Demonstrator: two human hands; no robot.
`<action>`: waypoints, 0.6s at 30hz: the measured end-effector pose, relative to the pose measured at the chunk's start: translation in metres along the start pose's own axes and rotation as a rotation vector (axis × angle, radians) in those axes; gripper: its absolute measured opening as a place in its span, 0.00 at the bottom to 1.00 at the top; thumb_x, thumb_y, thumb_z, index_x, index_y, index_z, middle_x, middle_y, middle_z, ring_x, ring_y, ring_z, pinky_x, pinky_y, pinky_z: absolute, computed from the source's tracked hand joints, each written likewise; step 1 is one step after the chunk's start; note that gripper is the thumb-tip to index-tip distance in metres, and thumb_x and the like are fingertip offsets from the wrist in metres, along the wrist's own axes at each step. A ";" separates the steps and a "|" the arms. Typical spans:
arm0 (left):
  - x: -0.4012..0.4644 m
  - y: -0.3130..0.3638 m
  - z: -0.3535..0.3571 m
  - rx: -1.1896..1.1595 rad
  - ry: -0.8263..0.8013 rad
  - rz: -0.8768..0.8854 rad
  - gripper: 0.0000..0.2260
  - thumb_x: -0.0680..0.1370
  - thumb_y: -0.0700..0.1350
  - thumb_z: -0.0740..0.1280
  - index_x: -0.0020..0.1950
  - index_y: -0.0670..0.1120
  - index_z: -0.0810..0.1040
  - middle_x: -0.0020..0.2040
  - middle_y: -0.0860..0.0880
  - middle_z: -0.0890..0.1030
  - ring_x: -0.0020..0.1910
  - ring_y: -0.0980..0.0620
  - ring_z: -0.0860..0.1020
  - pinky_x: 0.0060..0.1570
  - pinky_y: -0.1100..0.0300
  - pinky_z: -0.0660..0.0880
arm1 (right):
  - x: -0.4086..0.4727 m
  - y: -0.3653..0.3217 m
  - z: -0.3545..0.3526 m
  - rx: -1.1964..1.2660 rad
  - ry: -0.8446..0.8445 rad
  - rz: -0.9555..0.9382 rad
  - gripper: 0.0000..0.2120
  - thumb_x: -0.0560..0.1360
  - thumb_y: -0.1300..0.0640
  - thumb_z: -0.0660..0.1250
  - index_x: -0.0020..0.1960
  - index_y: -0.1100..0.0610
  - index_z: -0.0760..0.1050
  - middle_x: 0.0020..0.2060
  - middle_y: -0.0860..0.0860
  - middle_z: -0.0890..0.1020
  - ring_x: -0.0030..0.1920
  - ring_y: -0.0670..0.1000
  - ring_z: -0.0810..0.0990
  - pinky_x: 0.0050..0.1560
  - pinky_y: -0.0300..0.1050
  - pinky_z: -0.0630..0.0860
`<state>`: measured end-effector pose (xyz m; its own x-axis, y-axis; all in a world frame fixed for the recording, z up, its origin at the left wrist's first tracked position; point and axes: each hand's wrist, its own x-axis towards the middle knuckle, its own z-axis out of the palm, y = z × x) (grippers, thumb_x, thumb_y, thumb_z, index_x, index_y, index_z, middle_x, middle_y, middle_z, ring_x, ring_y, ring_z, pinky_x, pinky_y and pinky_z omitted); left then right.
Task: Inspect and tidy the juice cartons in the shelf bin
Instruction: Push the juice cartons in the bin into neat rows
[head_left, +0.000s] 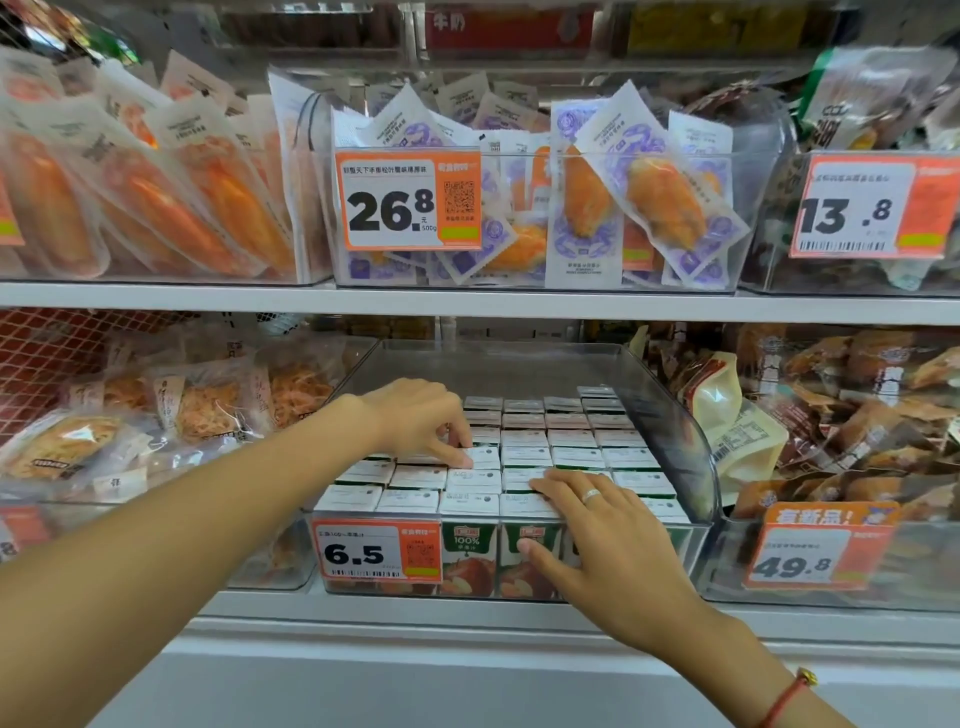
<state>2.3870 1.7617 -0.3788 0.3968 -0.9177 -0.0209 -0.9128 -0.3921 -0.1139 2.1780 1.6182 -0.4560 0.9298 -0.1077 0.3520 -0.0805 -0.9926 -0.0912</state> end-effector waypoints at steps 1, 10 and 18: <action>0.002 0.000 -0.001 0.015 -0.007 0.012 0.18 0.77 0.61 0.66 0.59 0.52 0.83 0.53 0.55 0.82 0.46 0.56 0.76 0.36 0.63 0.67 | 0.000 0.000 0.001 0.003 0.003 0.000 0.29 0.78 0.35 0.53 0.76 0.45 0.58 0.74 0.42 0.63 0.73 0.45 0.60 0.72 0.42 0.56; 0.013 -0.006 0.014 -0.055 0.048 -0.004 0.16 0.77 0.58 0.67 0.62 0.53 0.79 0.53 0.55 0.81 0.50 0.54 0.78 0.41 0.57 0.74 | 0.003 0.000 0.002 0.019 0.015 0.016 0.28 0.77 0.35 0.57 0.73 0.46 0.63 0.71 0.43 0.68 0.70 0.46 0.65 0.68 0.43 0.61; 0.025 0.000 0.008 0.025 -0.010 -0.025 0.18 0.75 0.59 0.70 0.59 0.50 0.78 0.41 0.59 0.73 0.40 0.57 0.73 0.32 0.65 0.65 | 0.003 -0.001 0.001 -0.003 0.014 0.020 0.29 0.77 0.35 0.57 0.74 0.46 0.62 0.71 0.43 0.67 0.70 0.47 0.65 0.67 0.42 0.61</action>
<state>2.3975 1.7389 -0.3870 0.4209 -0.9067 -0.0275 -0.8997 -0.4135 -0.1398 2.1813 1.6187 -0.4560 0.9229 -0.1281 0.3632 -0.0999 -0.9904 -0.0953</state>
